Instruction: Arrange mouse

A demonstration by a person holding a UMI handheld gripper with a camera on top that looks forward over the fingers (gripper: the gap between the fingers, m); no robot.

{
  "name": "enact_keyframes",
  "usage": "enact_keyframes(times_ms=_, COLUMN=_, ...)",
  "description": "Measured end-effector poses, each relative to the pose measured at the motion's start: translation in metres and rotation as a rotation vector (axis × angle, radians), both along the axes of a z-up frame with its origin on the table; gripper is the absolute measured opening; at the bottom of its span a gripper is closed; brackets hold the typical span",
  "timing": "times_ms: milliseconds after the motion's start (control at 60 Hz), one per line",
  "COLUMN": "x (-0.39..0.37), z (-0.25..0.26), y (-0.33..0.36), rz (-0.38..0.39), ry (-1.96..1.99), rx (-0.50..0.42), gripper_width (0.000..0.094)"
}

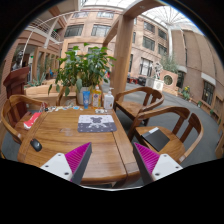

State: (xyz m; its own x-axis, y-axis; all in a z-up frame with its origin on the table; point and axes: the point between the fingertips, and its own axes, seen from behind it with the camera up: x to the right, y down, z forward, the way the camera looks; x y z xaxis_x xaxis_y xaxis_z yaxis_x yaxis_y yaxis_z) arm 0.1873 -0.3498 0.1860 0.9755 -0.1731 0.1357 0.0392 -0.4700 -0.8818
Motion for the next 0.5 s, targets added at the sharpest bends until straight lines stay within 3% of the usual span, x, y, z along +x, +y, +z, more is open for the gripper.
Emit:
enact_keyframes(times_ms=250, x=-0.026, z=-0.092, y=-0.023, rz=0.015, ry=-0.022, rx=-0.139, gripper_width=0.0855)
enact_keyframes(times_ms=500, x=-0.174, z=-0.166, y=-0.027, rz=0.264, ry=0.077, rx=-0.211, gripper_width=0.0860)
